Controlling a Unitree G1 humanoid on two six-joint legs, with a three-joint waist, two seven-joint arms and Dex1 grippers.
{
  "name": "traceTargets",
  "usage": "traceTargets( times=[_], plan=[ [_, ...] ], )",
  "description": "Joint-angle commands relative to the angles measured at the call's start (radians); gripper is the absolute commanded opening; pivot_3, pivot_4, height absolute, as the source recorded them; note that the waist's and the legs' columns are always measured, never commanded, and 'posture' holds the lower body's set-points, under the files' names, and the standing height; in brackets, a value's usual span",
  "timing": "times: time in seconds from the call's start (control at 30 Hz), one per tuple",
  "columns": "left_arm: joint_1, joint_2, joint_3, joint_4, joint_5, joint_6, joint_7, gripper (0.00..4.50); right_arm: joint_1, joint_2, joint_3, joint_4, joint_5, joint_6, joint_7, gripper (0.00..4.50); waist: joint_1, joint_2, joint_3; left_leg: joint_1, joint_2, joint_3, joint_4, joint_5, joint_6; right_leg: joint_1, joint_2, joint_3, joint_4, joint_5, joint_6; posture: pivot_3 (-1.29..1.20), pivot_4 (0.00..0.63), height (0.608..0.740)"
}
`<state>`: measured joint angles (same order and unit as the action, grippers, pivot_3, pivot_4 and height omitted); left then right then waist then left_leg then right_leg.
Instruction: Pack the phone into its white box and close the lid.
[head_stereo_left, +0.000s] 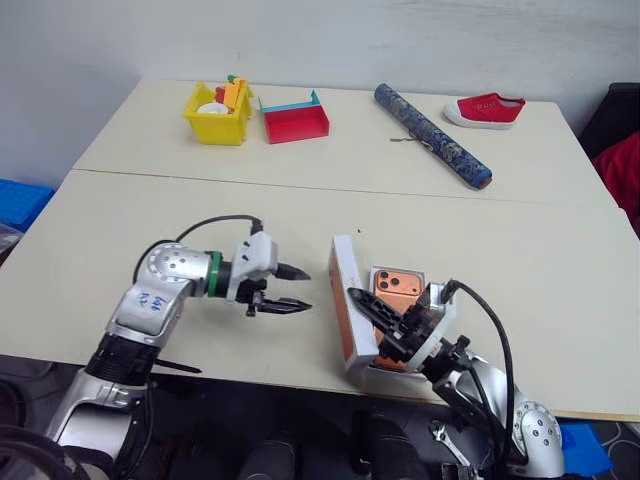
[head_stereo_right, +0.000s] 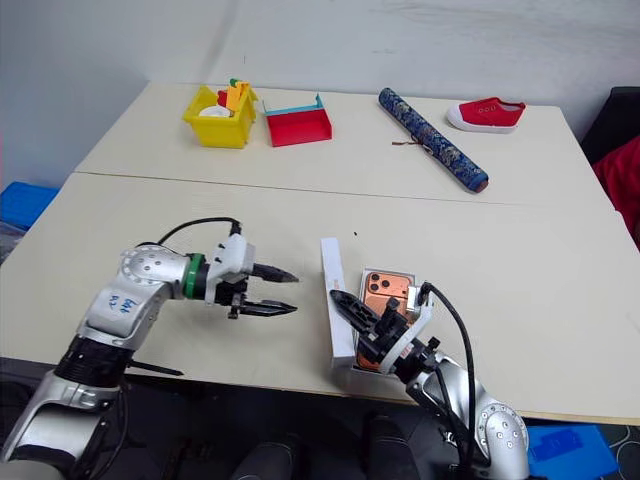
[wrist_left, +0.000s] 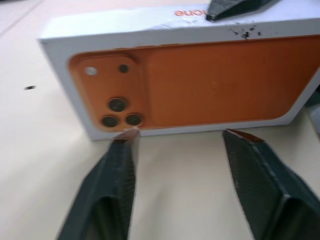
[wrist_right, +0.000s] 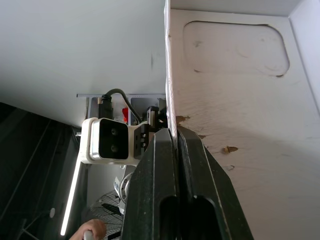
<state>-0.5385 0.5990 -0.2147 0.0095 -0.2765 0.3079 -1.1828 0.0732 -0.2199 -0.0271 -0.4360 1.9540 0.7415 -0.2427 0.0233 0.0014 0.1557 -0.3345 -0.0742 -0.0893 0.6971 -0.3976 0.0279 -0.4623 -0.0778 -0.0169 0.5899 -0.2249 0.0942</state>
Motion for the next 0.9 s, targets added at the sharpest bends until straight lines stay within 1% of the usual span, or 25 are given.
traceTargets(
  times=[0.03, 0.13, 0.17, 0.23, 0.4, 0.43, 0.5, 0.57, 0.67, 0.77, 0.87, 0.9],
  plan=[
    [-0.036, -0.047, -0.019, 0.01, 0.018, -0.007, 0.028, 1.34, 0.018, -0.036, 0.001, -0.052, 0.003, -0.002, 0.03, 0.0, 0.001, 0.0, 0.0, 0.0, 0.0, 0.0, 0.0, 0.0, 0.0, 0.0, 0.0, 0.0, 0.0, 0.0, 0.0, 0.0, 0.15, 0.74],
    [-0.055, -0.088, -0.036, 0.039, 0.035, -0.022, 0.04, 0.34, 0.03, -0.052, 0.003, -0.063, 0.009, -0.022, 0.024, 0.0, 0.001, 0.0, 0.0, 0.0, 0.0, 0.0, 0.0, 0.0, 0.0, 0.0, 0.0, 0.0, 0.0, 0.0, 0.0, 0.0, 0.15, 0.74],
    [-0.06, -0.099, -0.041, 0.047, 0.04, -0.028, 0.043, 0.02, 0.038, -0.052, -0.001, -0.069, 0.014, -0.027, 0.024, 0.44, 0.001, 0.0, 0.0, 0.0, 0.0, 0.0, 0.0, 0.0, 0.0, 0.0, 0.0, 0.0, 0.0, 0.0, 0.0, 0.0, 0.15, 0.74],
    [-0.067, -0.114, -0.043, 0.061, 0.044, -0.033, 0.044, 0.0, 0.052, -0.048, -0.009, -0.092, 0.018, -0.033, 0.036, 0.93, 0.001, 0.0, 0.0, 0.0, 0.0, 0.0, 0.0, 0.0, 0.0, 0.0, 0.0, 0.0, 0.0, 0.0, 0.0, 0.0, 0.15, 0.74],
    [-0.081, -0.145, -0.043, 0.08, 0.044, -0.041, 0.035, 0.0, 0.08, -0.072, -0.044, -0.174, 0.018, -0.064, 0.034, 2.77, 0.001, 0.0, 0.0, 0.0, 0.0, 0.0, 0.0, 0.0, 0.0, 0.0, 0.0, 0.0, 0.001, 0.0, 0.0, 0.0, 0.15, 0.74],
    [-0.083, -0.151, -0.045, 0.083, 0.045, -0.044, 0.035, 0.0, 0.088, -0.089, -0.052, -0.189, 0.018, -0.063, 0.041, 3.07, 0.001, 0.0, 0.0, 0.0, 0.0, 0.0, 0.001, 0.0, 0.0, 0.0, 0.0, 0.0, 0.001, 0.0, 0.0, 0.0, 0.15, 0.74],
    [-0.09, -0.166, -0.048, 0.088, 0.048, -0.048, 0.034, 0.0, 0.116, -0.14, -0.074, -0.233, 0.018, -0.063, 0.066, 3.84, 0.005, 0.0, 0.0, 0.0, 0.0, 0.0, 0.001, 0.0, 0.0, 0.0, 0.0, 0.0, 0.0, 0.0, 0.0, 0.0, 0.15, 0.74],
    [-0.096, -0.181, -0.052, 0.093, 0.049, -0.051, 0.034, 0.0, 0.155, -0.211, -0.113, -0.281, 0.018, -0.062, 0.115, 4.49, 0.006, 0.0, 0.0, -0.001, 0.0, 0.0, 0.0, 0.0, 0.0, 0.0, 0.0, 0.0, -0.001, 0.0, 0.0, 0.0, 0.15, 0.74],
    [-0.102, -0.202, -0.063, 0.103, 0.053, -0.056, 0.031, 0.0, 0.218, -0.352, -0.204, -0.315, 0.018, -0.047, 0.21, 4.49, 0.005, 0.0, 0.0, 0.0, 0.0, 0.001, 0.001, -0.001, 0.001, 0.002, -0.001, 0.0, -0.002, 0.001, 0.001, 0.0, 0.15, 0.74],
    [-0.112, -0.23, -0.075, 0.122, 0.055, -0.062, 0.033, 0.0, 0.327, -0.5, -0.351, -0.317, 0.018, 0.001, 0.338, 4.49, 0.007, -0.001, 0.0, 0.0, 0.0, 0.001, 0.001, -0.001, 0.002, 0.003, 0.0, 0.0, -0.003, 0.001, 0.003, 0.0, 0.15, 0.74],
    [-0.117, -0.255, -0.09, 0.128, 0.055, -0.061, 0.032, 0.0, 0.422, -0.617, -0.491, -0.304, 0.018, 0.072, 0.436, 4.49, 0.012, -0.002, -0.001, 0.0, 0.0, 0.002, 0.001, -0.001, 0.003, 0.004, 0.0, 0.001, -0.004, 0.002, 0.003, 0.0, 0.15, 0.74],
    [-0.119, -0.268, -0.096, 0.131, 0.056, -0.063, 0.036, 0.0, 0.455, -0.646, -0.544, -0.303, -0.003, 0.102, 0.479, 4.49, 0.012, -0.002, -0.001, 0.0, 0.001, 0.002, 0.001, -0.001, 0.003, 0.004, 0.0, 0.001, -0.004, 0.002, 0.004, 0.0, 0.15, 0.74]
  ],
)
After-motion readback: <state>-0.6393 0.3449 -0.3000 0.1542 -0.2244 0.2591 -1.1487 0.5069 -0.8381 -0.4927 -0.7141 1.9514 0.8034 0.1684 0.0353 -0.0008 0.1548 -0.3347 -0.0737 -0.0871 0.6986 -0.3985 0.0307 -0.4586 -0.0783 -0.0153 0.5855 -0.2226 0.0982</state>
